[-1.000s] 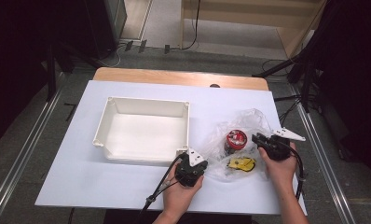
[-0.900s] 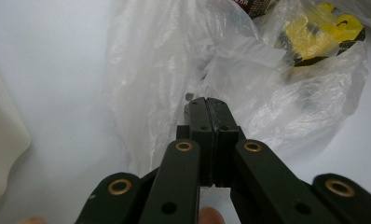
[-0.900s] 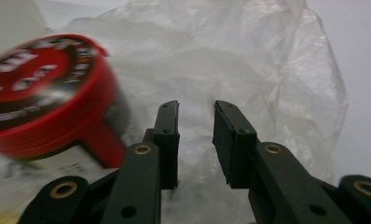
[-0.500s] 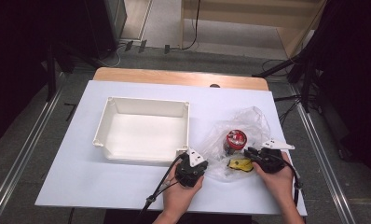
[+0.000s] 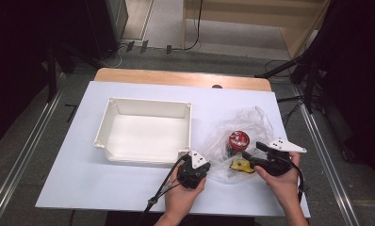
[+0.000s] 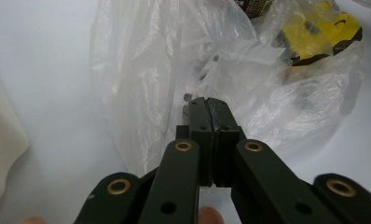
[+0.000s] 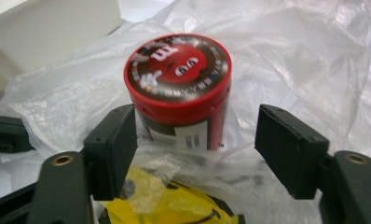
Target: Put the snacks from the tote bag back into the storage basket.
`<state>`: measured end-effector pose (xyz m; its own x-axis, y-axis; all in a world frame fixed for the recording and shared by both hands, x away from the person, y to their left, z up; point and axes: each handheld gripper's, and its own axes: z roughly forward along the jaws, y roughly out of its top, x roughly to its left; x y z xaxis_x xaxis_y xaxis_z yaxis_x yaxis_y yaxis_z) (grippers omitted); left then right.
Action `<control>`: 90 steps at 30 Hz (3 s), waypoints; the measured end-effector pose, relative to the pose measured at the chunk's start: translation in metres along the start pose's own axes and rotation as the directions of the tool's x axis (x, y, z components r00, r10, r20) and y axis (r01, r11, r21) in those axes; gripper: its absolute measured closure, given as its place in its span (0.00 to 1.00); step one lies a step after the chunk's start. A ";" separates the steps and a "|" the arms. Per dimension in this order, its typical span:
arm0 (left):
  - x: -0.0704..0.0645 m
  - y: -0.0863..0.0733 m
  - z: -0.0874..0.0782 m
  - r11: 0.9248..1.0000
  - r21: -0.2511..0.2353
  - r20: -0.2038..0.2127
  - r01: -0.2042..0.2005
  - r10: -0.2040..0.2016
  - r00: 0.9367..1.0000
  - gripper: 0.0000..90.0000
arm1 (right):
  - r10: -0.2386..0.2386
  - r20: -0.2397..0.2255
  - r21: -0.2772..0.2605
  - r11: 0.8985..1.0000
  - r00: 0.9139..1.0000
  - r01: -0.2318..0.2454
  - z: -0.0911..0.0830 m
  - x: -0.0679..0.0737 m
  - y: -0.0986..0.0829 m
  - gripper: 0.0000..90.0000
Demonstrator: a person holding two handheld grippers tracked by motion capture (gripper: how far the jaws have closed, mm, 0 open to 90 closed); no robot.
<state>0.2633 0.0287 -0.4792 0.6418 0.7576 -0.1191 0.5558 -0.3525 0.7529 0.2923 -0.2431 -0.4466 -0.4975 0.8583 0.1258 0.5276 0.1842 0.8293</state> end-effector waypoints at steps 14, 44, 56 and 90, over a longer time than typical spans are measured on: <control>-0.001 0.000 0.000 1.000 -0.005 0.001 -0.005 0.005 1.000 1.00 | -0.015 0.025 0.074 0.997 1.000 0.013 0.032 0.014 0.012 0.18; -0.001 0.000 0.000 1.000 -0.005 -0.001 -0.006 0.006 1.000 1.00 | 0.026 0.089 0.081 0.996 0.996 -0.034 0.049 0.018 0.015 0.28; 0.000 0.000 -0.001 1.000 -0.021 0.005 0.002 -0.002 1.000 0.95 | 0.046 0.060 0.036 0.998 0.997 -0.049 0.030 0.015 0.020 0.28; 0.023 -0.010 -0.057 0.982 -0.187 0.069 -0.038 0.052 0.996 0.41 | 0.004 0.027 -0.004 1.000 1.000 -0.004 0.012 0.026 0.030 0.28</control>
<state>0.2423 0.0808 -0.4526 0.7044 0.6989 -0.1241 0.4222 -0.2719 0.8648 0.3033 -0.2094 -0.4254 -0.4769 0.8715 0.1141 0.5267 0.1793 0.8309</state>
